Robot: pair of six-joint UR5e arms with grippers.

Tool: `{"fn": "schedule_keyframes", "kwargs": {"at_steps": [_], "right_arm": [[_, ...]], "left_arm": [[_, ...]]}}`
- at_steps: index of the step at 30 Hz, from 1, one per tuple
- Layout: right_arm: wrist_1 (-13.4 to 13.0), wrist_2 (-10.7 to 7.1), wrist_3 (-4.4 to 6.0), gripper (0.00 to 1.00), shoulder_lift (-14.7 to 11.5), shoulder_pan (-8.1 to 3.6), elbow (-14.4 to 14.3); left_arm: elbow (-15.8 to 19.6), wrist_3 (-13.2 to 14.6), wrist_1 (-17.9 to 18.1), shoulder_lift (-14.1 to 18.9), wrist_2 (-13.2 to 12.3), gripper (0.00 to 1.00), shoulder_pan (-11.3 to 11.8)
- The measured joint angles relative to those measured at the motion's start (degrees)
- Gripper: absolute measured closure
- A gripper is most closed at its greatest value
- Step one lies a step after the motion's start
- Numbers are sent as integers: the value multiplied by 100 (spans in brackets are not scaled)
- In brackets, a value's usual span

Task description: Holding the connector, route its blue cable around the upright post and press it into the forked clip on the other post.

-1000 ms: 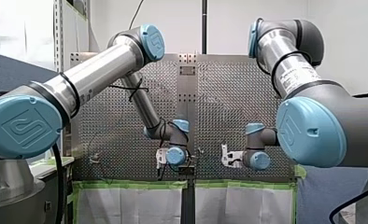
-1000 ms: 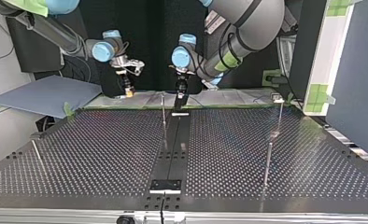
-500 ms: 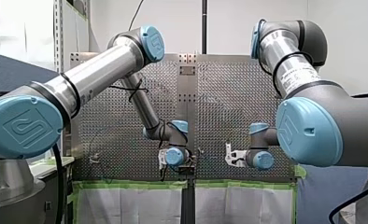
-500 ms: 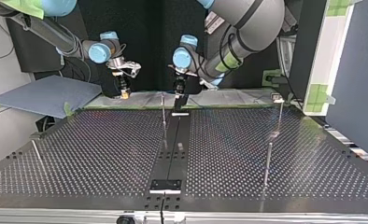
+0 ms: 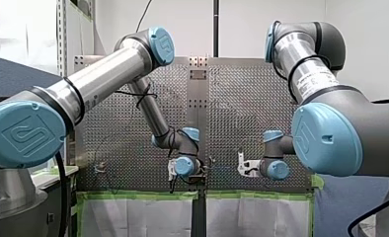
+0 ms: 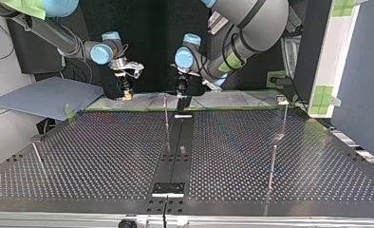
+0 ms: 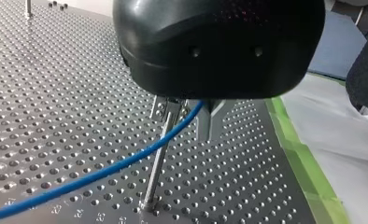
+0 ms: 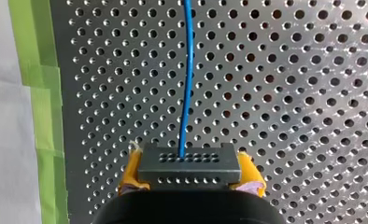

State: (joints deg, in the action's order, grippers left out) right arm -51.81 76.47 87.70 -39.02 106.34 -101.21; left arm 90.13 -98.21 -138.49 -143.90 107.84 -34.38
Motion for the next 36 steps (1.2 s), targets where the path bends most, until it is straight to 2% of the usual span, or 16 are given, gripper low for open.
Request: {"fn": "schedule_keyframes", "kwargs": {"at_steps": [12, 22, 30, 36], "right_arm": [[-36, 23, -66, 100, 104, -8, 24], [23, 35, -32, 100, 152, -12, 118], [33, 29, -9, 100, 167, -20, 169], [76, 31, -5, 100, 169, -46, 257]], "left_arm": [[2, -124, 15, 0, -146, 100, 119], [-11, -186, 11, -27, -192, 100, 164], [-219, -267, -1, -247, -242, 100, 203], [-455, -277, -221, -262, -282, 100, 259]]}}
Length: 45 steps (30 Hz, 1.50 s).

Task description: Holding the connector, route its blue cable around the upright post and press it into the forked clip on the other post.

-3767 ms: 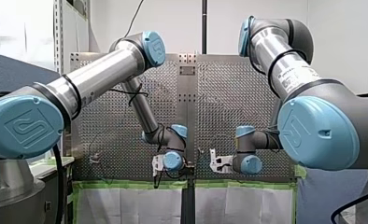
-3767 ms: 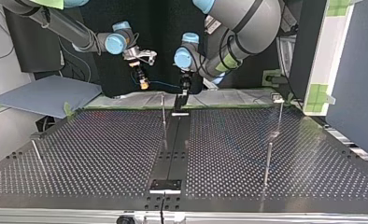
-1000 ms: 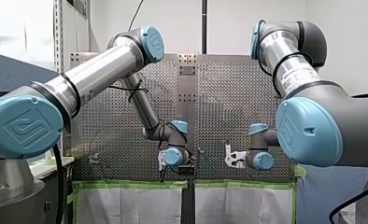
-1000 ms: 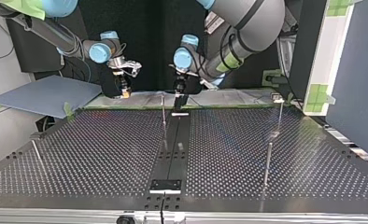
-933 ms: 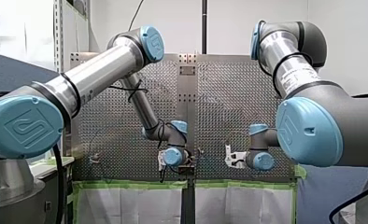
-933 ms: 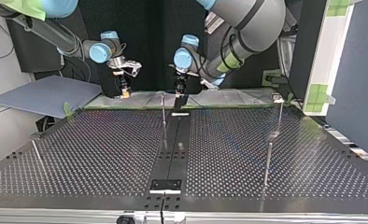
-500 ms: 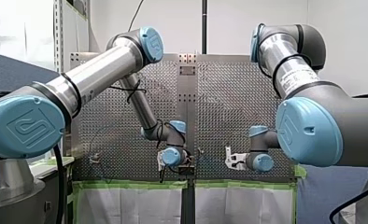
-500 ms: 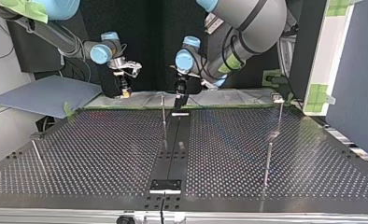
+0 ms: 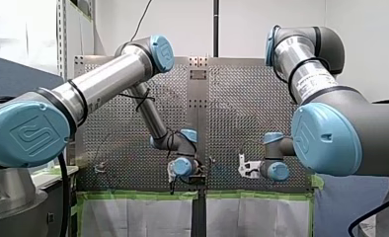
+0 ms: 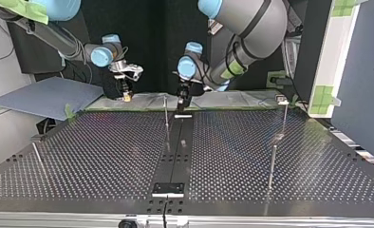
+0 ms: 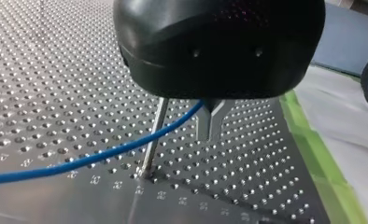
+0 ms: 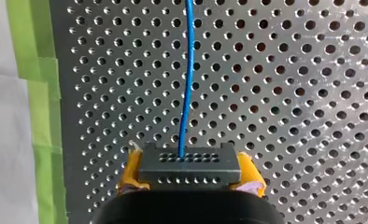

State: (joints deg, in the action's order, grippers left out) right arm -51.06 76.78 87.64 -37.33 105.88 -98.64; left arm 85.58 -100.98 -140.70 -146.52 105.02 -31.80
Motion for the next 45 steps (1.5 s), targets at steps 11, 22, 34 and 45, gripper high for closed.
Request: {"fn": "schedule_keyframes", "kwargs": {"at_steps": [11, 22, 34, 45], "right_arm": [[96, 4, 16, 100, 1, -46, 183], [125, 2, 43, 100, 7, -73, 302], [136, -13, 44, 100, 17, -78, 307], [140, -13, 36, 100, 30, -49, 309]], "left_arm": [[-348, 7, -242, -2, -89, 100, 138], [-644, 41, -544, -2, -118, 100, 212], [-650, 228, -707, -2, -115, 8, 196], [-646, 496, -1228, 2, 107, 0, 132]]}}
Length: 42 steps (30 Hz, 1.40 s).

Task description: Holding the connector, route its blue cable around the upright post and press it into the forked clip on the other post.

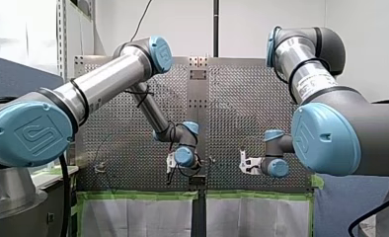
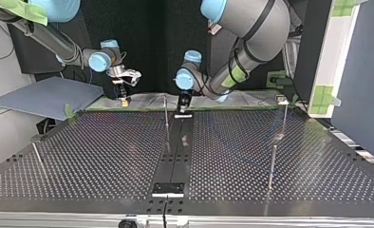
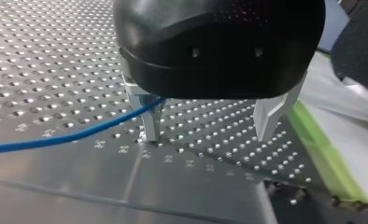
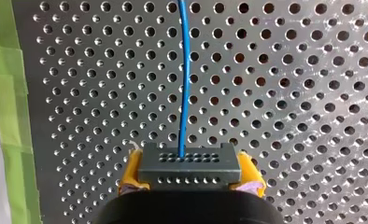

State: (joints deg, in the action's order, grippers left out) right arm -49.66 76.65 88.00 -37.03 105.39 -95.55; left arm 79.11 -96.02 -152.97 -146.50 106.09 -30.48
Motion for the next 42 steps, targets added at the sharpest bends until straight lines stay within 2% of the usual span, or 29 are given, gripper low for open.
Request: {"fn": "schedule_keyframes", "kwargs": {"at_steps": [5, 9, 17, 25, 35, 42], "right_arm": [[16, 0, -12, 100, 5, 5, 0], [27, 0, -17, 100, 11, 5, 0], [29, -3, -18, 100, 20, 4, -3], [32, -8, -18, 100, 27, 4, 0], [51, -9, -27, 100, 40, 13, -1], [52, -9, -32, 100, 48, 15, -2]], "left_arm": [[27, 113, -240, 6, -29, 0, -58], [150, 158, -281, 46, -67, 0, -107], [460, 173, -41, 168, -133, 0, -176], [573, 160, 117, 294, -138, 0, -248], [618, 115, 282, 416, -405, 0, -418], [793, 107, 442, 546, -456, 0, -473]]}}
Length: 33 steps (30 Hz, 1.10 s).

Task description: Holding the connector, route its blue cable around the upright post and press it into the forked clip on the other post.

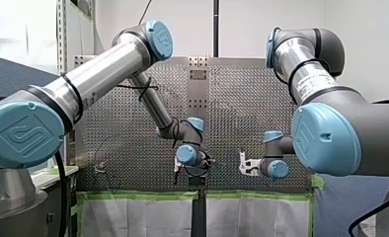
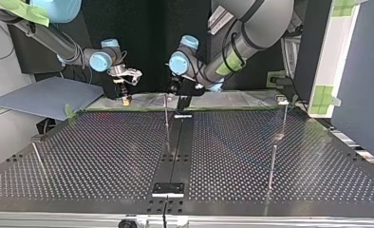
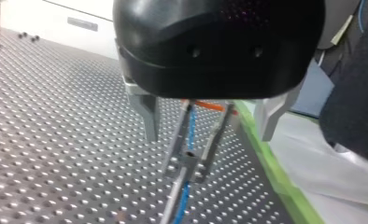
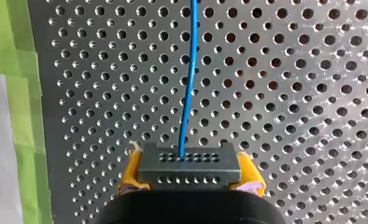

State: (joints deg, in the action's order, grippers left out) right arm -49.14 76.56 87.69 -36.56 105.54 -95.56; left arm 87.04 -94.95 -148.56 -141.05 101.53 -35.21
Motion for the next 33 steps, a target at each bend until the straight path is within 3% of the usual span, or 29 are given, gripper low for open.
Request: {"fn": "schedule_keyframes", "kwargs": {"at_steps": [7, 20, 33], "right_arm": [[0, -3, -4, 100, 2, 6, 0], [16, -9, 4, 100, 3, 7, 2], [90, -9, 4, 100, 4, 6, 1]], "left_arm": [[198, -14, 77, 129, 39, 0, -9], [247, -66, -252, 134, 351, 0, -124], [293, -60, -279, 135, 391, 0, -155]]}}
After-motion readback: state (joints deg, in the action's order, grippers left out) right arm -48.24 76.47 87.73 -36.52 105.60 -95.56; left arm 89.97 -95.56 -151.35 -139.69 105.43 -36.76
